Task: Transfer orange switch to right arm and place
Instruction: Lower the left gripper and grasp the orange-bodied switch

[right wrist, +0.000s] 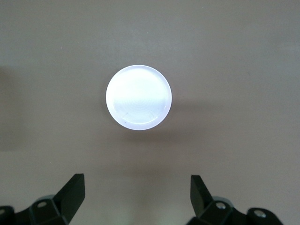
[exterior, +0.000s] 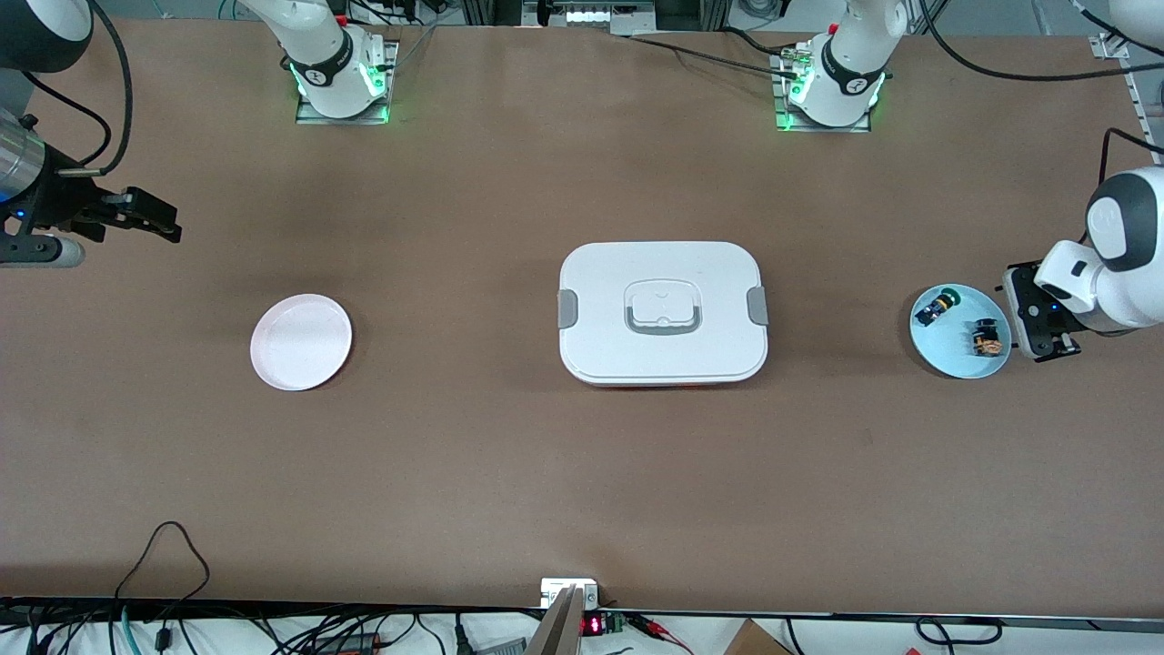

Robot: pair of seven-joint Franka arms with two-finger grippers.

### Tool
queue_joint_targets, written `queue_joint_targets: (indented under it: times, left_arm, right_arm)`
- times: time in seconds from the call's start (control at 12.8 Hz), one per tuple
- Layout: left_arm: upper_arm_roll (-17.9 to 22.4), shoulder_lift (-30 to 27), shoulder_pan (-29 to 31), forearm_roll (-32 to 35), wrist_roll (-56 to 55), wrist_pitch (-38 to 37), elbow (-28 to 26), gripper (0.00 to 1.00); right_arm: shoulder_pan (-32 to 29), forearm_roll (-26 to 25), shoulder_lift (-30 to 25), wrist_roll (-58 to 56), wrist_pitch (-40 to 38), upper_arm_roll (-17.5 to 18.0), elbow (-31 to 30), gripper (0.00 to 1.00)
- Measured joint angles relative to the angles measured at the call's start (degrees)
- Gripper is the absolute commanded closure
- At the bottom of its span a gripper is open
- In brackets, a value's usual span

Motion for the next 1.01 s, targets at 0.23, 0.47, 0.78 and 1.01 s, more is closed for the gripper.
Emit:
queue_joint_targets:
  times: [0.23, 0.47, 0.78, 1.01]
  left_arm:
    - [-1.8, 6.4, 5.7, 0.0, 10.1, 6.7, -0.1, 0.0]
    - [-2.6, 9.8, 7.8, 0.0, 12.9, 9.0, 0.2, 0.0]
    - [-4.4, 11.0, 9.8, 0.0, 14.1, 9.5, 0.3, 0.0]
    - [-4.9, 11.5, 10.4, 0.0, 14.6, 9.9, 0.4, 0.0]
  right_arm:
    - [0.4, -0.1, 0.3, 0.0, 0.0, 0.0, 0.0, 0.0]
    - [0.4, -0.2, 0.3, 0.0, 0.0, 0.0, 0.0, 0.0]
    - [0.4, -0.5, 0.3, 0.0, 0.0, -0.1, 0.0, 0.0]
    - [0.4, -0.5, 0.3, 0.0, 0.0, -0.1, 0.0, 0.0]
